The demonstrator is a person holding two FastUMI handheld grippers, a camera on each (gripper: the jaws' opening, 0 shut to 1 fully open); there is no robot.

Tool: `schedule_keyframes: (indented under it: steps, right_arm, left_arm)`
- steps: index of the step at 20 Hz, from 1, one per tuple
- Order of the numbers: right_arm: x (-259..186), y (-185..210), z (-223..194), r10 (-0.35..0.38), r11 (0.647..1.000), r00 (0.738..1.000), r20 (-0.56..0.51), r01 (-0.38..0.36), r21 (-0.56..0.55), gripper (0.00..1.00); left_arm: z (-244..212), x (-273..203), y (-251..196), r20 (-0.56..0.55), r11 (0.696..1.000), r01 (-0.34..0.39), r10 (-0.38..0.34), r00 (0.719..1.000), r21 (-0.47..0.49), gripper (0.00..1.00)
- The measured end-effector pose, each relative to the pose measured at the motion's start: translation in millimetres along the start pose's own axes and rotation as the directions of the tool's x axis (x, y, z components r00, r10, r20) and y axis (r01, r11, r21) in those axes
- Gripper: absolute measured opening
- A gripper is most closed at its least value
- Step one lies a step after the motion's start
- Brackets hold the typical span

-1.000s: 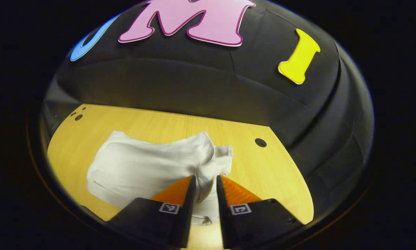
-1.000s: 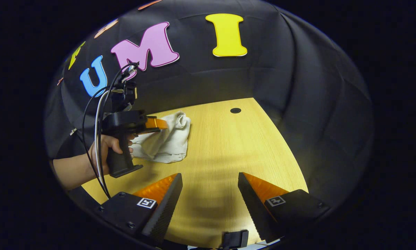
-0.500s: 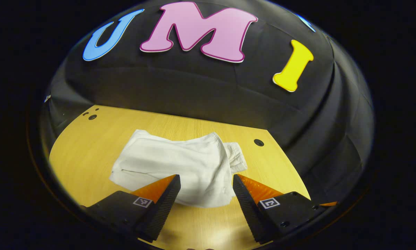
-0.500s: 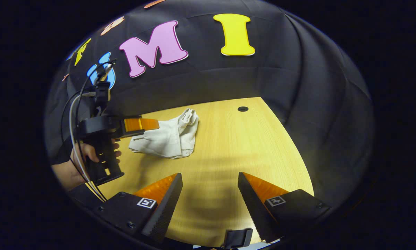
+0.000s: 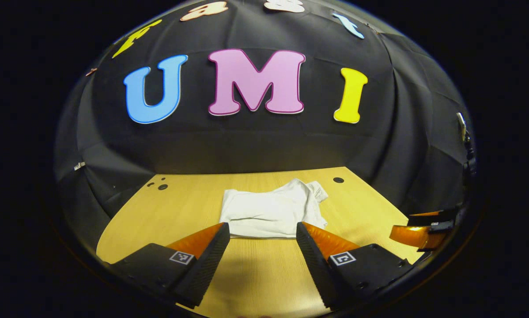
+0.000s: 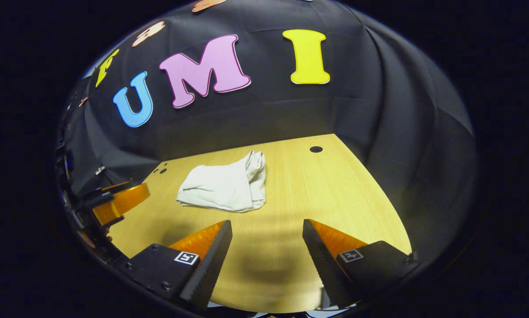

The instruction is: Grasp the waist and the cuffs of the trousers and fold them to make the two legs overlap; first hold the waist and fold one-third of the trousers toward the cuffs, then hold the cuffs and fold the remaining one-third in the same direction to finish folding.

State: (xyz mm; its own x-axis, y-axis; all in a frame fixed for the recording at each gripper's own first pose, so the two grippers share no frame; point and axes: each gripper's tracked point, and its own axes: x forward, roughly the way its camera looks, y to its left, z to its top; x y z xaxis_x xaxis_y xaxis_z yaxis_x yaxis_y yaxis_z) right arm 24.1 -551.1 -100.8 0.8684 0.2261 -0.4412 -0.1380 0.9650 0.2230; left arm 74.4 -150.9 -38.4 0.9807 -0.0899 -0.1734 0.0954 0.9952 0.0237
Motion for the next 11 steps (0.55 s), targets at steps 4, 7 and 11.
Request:
schedule_keyframes:
  steps: [4,7,11]
  right_arm:
    - [-21.9,36.0,-12.9,-0.018,1.000,0.999,0.037,0.018,0.000,0.99]
    - [-40.8,61.0,-23.6,-0.028,0.999,0.998,0.062,0.029,-0.018,0.98]
    - [-57.0,95.7,-55.8,-0.020,0.999,0.999,0.031,0.021,-0.043,0.98]
  left_arm:
    - [-7.0,-56.3,48.5,0.071,0.997,-0.073,0.075,0.995,-0.030,0.95]
    - [-14.2,-78.0,80.1,0.088,0.993,-0.095,0.100,0.991,-0.067,0.95]
    - [-21.9,-90.9,110.7,0.083,0.992,-0.083,0.091,0.992,-0.094,0.96]
